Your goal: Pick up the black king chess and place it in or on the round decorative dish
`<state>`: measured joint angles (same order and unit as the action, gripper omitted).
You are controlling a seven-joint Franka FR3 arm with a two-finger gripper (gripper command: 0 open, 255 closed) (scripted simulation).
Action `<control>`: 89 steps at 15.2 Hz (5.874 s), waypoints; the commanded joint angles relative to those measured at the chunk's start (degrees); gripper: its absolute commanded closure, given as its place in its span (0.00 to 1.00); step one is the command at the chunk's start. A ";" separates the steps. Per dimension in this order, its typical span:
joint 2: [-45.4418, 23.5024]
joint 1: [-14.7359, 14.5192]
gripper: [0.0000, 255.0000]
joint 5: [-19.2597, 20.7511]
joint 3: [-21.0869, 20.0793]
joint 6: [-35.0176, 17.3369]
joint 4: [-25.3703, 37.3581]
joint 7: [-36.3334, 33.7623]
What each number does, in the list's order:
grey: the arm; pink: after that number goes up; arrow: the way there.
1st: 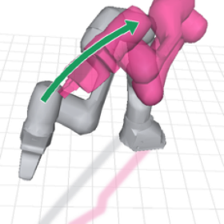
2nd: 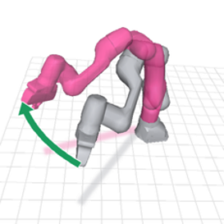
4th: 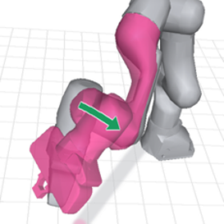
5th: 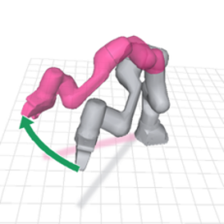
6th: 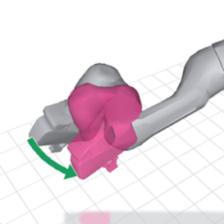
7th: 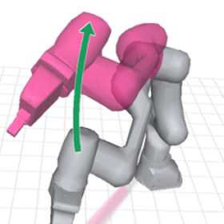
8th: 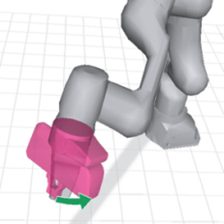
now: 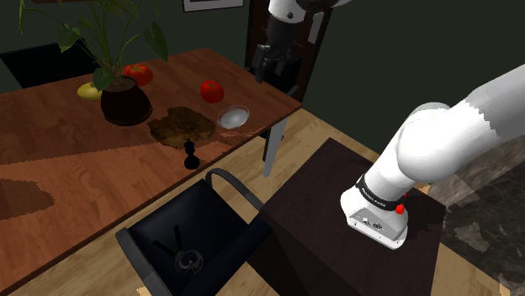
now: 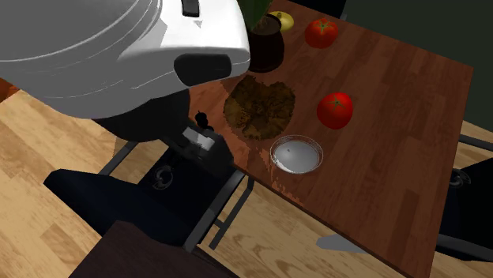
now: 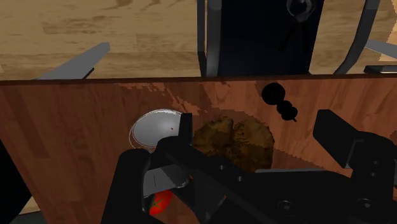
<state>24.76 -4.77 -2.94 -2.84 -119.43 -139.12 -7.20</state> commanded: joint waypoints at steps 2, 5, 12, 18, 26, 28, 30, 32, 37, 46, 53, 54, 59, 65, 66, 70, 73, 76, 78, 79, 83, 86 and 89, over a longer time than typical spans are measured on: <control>-5.97 -0.76 0.00 -0.33 -1.23 -4.45 1.16 -0.88; -12.13 -1.45 0.00 -0.35 -2.41 -8.41 2.91 -1.83; -27.07 -3.08 0.00 0.96 -4.68 -15.81 9.36 -4.53; -40.12 -5.05 0.00 3.26 -5.61 -19.78 17.44 -7.13; -57.61 -8.76 0.00 6.00 -5.48 -21.43 31.94 -9.73; -60.19 -9.29 0.00 6.31 -5.36 -21.85 33.96 -9.97; -61.40 -9.45 0.00 6.47 -5.21 -22.82 34.19 -10.07; -62.63 -9.61 0.00 6.63 -5.07 -23.78 34.47 -10.17; -64.25 -9.81 0.00 6.82 -4.88 -24.96 34.90 -10.29; -64.25 -9.81 1.00 6.82 -4.88 -24.96 34.90 -10.29; -64.25 -9.81 1.00 6.82 -4.88 -24.96 34.91 -10.29; -63.63 -9.75 1.00 6.75 -4.95 -24.50 34.74 -10.27; -60.61 -9.46 1.00 6.37 -5.32 -22.07 34.17 -10.14; -57.21 -9.14 1.00 5.89 -5.74 -18.95 33.89 -9.96; -56.67 -9.09 1.00 5.81 -5.80 -18.41 33.89 -9.93; -54.57 -8.91 1.00 5.48 -6.04 -16.21 34.01 -9.81; -53.08 -8.78 1.00 5.24 -6.21 -14.50 34.24 -9.72; -51.77 -8.67 1.00 5.02 -6.35 -12.91 34.52 -9.64; -50.93 -6.70 1.00 4.56 -5.94 -12.84 33.69 -7.06; -50.57 -5.73 1.00 4.34 -5.72 -12.76 33.37 -5.76; -49.54 -1.93 1.00 3.51 -4.73 -12.17 32.78 -0.58; -49.22 0.85 1.00 2.96 -3.91 -11.45 33.06 3.28; -49.30 3.55 1.00 2.47 -3.05 -10.50 33.96 7.08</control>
<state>-24.51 -2.11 -0.29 -6.16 -130.04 -105.27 -1.47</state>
